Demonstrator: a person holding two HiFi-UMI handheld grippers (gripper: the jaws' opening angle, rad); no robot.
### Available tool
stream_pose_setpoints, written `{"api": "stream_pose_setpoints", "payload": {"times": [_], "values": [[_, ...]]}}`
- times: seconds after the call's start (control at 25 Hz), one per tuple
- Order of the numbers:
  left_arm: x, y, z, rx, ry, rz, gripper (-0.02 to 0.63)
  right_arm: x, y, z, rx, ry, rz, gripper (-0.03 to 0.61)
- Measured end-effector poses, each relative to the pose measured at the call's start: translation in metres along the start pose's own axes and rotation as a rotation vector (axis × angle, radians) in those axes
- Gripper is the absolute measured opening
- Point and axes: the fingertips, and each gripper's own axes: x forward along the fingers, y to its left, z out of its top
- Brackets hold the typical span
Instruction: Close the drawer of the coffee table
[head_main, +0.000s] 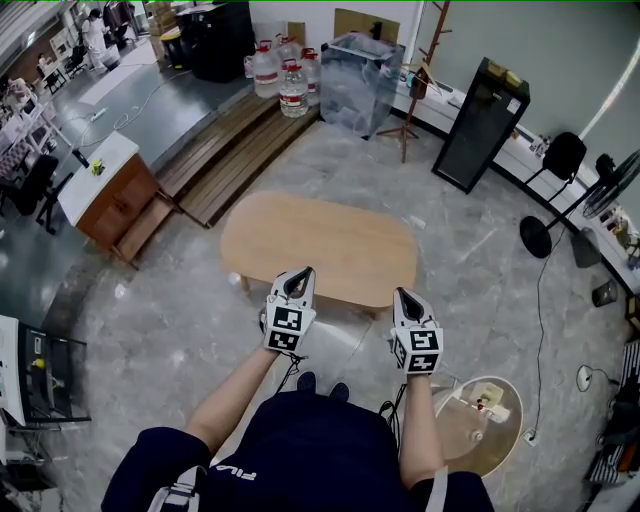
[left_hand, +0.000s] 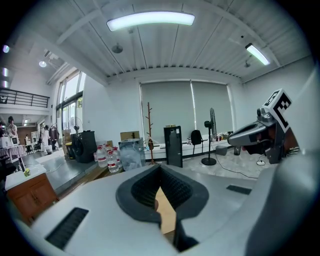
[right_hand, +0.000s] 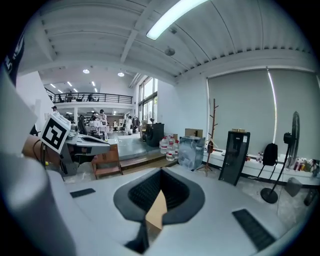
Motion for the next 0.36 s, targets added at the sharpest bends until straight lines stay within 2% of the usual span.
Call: {"api": "stream_pose_setpoints", "payload": {"times": [0.36], "values": [[-0.0071,-0.0076,0.0029,-0.009,-0.001,-0.013,0.025,-0.0083,-0.0052,-0.0037,0.012,0.013,0.0,0.026]]}}
